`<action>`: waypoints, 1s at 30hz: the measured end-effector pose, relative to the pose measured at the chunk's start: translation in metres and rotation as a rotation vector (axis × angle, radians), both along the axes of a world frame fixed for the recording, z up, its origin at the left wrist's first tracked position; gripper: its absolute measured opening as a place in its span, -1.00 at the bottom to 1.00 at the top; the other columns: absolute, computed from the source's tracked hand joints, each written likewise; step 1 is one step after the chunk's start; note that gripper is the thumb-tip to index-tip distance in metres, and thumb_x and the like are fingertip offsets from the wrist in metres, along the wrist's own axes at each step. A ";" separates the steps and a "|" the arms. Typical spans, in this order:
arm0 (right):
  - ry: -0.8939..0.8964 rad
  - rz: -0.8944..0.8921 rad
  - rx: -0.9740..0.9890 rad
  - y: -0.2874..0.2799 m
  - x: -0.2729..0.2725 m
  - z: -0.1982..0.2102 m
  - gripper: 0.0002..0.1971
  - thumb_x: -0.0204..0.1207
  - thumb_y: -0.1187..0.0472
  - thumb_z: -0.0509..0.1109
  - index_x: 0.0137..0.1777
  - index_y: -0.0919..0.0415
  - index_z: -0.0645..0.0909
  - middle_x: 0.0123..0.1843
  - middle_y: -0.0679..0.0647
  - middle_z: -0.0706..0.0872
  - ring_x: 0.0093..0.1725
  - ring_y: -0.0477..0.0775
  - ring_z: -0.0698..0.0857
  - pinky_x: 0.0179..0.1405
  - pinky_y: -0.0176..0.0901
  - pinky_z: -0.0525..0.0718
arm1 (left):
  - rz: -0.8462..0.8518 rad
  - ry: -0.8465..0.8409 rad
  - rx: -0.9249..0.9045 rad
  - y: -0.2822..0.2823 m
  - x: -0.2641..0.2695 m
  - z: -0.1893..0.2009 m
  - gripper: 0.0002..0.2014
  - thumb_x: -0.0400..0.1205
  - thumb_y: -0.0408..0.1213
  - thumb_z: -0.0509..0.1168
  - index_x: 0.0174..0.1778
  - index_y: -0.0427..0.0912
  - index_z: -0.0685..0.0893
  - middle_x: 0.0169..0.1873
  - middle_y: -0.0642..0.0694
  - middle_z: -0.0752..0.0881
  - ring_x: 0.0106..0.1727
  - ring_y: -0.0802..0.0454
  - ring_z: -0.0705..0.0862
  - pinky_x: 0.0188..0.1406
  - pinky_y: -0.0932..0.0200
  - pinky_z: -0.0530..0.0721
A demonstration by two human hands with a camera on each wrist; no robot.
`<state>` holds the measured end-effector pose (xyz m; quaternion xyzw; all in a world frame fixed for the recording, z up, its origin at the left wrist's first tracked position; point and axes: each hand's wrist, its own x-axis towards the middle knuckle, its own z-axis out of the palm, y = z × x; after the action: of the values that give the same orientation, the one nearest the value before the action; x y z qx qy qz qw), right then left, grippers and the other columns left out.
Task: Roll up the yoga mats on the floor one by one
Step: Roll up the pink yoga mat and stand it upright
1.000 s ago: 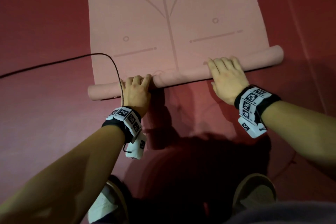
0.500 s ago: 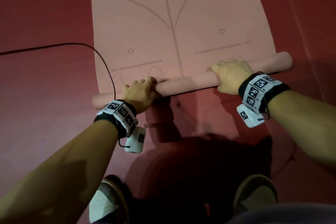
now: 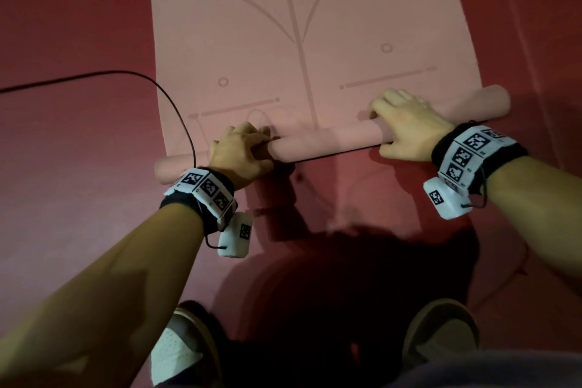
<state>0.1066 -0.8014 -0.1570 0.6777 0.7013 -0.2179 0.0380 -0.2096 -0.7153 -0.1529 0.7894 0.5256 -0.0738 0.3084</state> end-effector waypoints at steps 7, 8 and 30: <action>0.032 -0.033 0.130 -0.005 0.001 0.000 -0.48 0.21 0.00 0.55 0.22 0.09 0.70 0.01 0.05 0.55 0.10 0.23 0.52 0.13 0.13 0.48 | 0.059 -0.028 -0.010 0.005 0.002 0.004 -0.45 0.29 0.06 0.38 0.25 0.12 0.61 -0.07 0.09 0.61 0.11 -0.08 0.57 0.29 -0.21 0.53; 0.038 -0.031 0.119 -0.005 0.001 0.002 -0.46 0.22 -0.02 0.50 0.25 0.07 0.70 0.00 0.05 0.57 0.09 0.23 0.54 0.13 0.14 0.51 | 0.053 -0.016 0.007 0.006 0.003 0.004 -0.50 0.35 0.05 0.42 0.22 0.12 0.59 -0.09 0.08 0.61 0.12 -0.09 0.57 0.32 -0.19 0.50; -0.048 -0.084 0.212 0.012 0.001 0.006 -0.36 0.25 -0.20 0.07 0.03 0.21 0.77 -0.01 0.13 0.65 0.12 0.28 0.56 0.18 0.12 0.33 | 0.051 0.123 0.231 0.005 0.022 -0.001 -0.65 0.57 -0.05 0.29 0.27 0.06 0.68 0.14 -0.09 0.61 0.30 -0.16 0.50 0.36 -0.22 0.33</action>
<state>0.1080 -0.7895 -0.1510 0.7116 0.6904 -0.1277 -0.0263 -0.1872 -0.7099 -0.1537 0.8000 0.5685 -0.0531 0.1844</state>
